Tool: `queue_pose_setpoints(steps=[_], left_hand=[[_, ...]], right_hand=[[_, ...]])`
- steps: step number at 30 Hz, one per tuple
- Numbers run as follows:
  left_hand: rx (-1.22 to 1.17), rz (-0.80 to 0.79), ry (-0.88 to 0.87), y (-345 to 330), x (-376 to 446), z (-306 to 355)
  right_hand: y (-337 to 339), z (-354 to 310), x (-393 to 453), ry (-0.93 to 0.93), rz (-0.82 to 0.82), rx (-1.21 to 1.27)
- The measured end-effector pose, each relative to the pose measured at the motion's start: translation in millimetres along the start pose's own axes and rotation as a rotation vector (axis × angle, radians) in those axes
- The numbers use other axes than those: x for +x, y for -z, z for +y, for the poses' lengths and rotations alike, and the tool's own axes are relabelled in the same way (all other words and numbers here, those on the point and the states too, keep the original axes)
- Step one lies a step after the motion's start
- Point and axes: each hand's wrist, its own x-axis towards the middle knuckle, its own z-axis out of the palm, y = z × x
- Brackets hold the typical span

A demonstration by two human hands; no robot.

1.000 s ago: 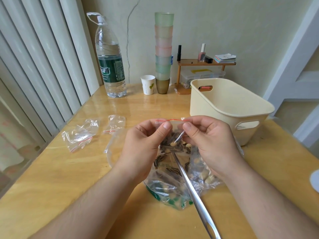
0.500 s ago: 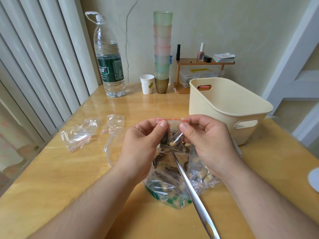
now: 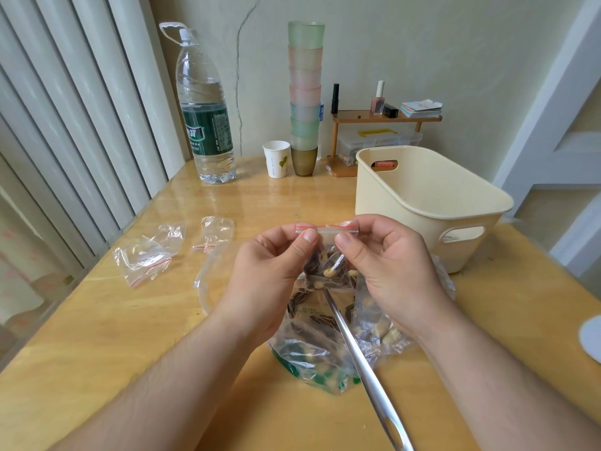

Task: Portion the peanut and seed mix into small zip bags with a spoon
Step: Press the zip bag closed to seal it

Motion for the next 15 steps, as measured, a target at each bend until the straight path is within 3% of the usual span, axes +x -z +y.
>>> queue_pose_setpoints(steps=[15], left_hand=[[0.039, -0.006, -0.007, -0.4, -0.8, -1.4]], right_hand=[[-1.4, 0.9, 0.4, -0.007, 0.017, -0.075]])
